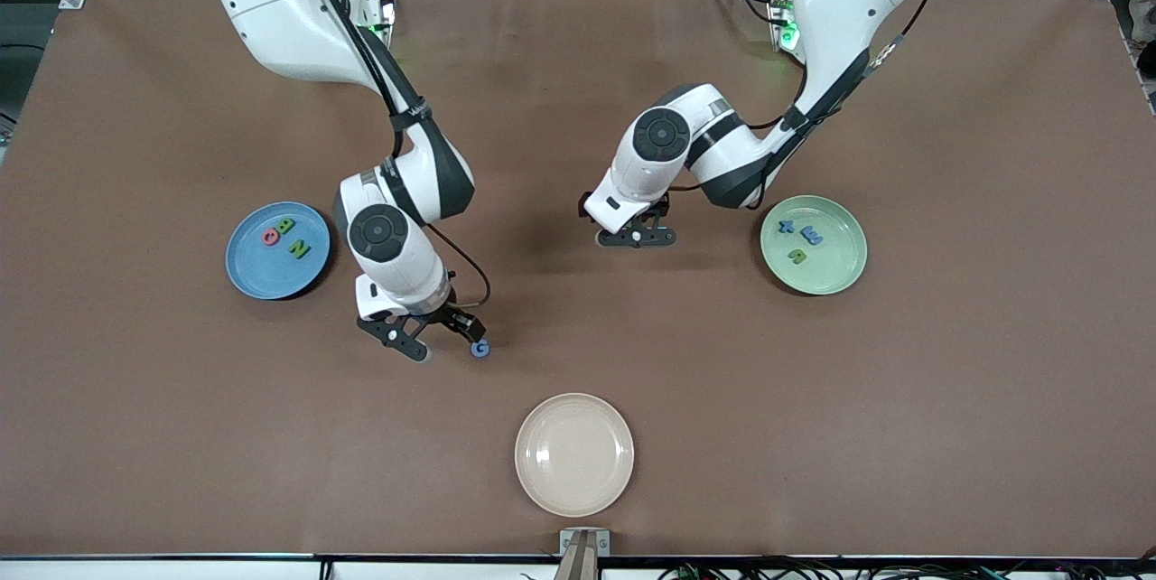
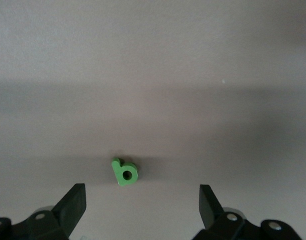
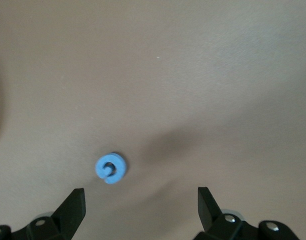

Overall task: Sort uppercase to blue plate, lowercase to green plate
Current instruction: 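Grasp the green b with the left gripper while the right gripper grasps the G, then carry the b to the green plate while the right gripper carries the G, then release the b on the green plate while the right gripper releases the G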

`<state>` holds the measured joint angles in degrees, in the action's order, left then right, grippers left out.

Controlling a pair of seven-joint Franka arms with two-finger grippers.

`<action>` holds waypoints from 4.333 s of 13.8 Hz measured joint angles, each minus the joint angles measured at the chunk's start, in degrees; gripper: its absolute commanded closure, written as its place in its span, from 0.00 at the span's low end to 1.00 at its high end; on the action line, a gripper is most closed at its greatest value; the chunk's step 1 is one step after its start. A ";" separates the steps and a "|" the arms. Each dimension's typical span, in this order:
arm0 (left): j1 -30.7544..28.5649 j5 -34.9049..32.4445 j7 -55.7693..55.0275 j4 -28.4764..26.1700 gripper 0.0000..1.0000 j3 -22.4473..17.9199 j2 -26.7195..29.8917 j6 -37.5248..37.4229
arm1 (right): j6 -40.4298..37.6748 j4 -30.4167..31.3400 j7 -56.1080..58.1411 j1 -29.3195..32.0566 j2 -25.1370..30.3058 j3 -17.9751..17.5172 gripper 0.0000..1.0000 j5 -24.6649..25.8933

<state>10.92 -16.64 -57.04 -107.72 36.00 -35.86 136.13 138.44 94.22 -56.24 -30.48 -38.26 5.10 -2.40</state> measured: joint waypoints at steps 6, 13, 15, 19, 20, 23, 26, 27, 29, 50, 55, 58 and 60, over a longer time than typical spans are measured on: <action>8.07 -1.30 -5.44 0.29 0.09 -7.80 -1.55 2.32 | -0.06 -7.39 -6.03 -1.79 -6.84 0.06 0.03 0.00; 8.44 -4.69 -8.67 0.32 0.27 -8.85 -3.85 4.27 | -3.79 -13.49 -6.08 -1.74 -11.45 0.60 0.16 0.01; 8.44 -4.69 -8.69 0.32 0.33 -8.86 -3.85 4.28 | -4.71 -14.33 -6.09 -1.69 -11.79 0.77 0.20 0.04; 8.42 -4.70 -8.71 0.24 0.39 -8.95 -3.96 4.28 | -5.23 -14.47 -6.09 -1.65 -12.34 0.86 0.22 0.05; 8.42 -4.71 -8.71 0.24 0.43 -8.95 -3.96 4.27 | -5.23 -14.65 -6.09 -1.65 -12.62 0.87 0.24 0.05; 8.38 -4.72 -8.71 0.23 0.52 -8.95 -3.87 4.19 | -6.00 -15.88 -6.09 -1.65 -13.70 0.86 0.29 0.05; 8.33 -4.73 -8.71 0.14 0.58 -8.93 -3.60 3.99 | -6.62 -16.88 -6.10 -1.64 -14.21 0.87 0.36 0.05; 8.33 -4.74 -8.71 0.09 0.63 -8.93 -3.59 3.99 | -6.89 -17.04 -6.10 -1.64 -14.26 0.88 0.39 0.05; 8.31 -4.75 -8.71 -0.03 0.73 -8.93 -3.42 3.88 | -7.21 -17.22 -6.11 -1.63 -14.27 0.91 0.46 0.05; -12.57 -5.09 10.81 -6.28 0.99 1.39 6.34 -2.16 | -29.98 -11.26 33.35 11.76 -1.59 2.22 0.99 0.20; -29.69 -5.25 23.78 -9.92 0.99 8.94 10.01 -7.59 | -25.54 10.14 51.61 21.43 14.92 2.34 0.99 0.21; -36.59 -5.30 30.35 -12.49 0.99 10.30 11.68 -7.98 | -17.35 23.60 57.42 24.64 22.17 2.28 0.98 0.26; -40.26 -5.81 34.33 -13.67 0.99 10.36 11.95 -7.96 | -11.56 30.98 60.38 26.68 24.98 2.26 0.98 0.27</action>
<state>-29.34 -22.46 -22.72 -121.39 46.36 -23.91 128.17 126.88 125.20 4.14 -3.80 -13.28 7.36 -2.13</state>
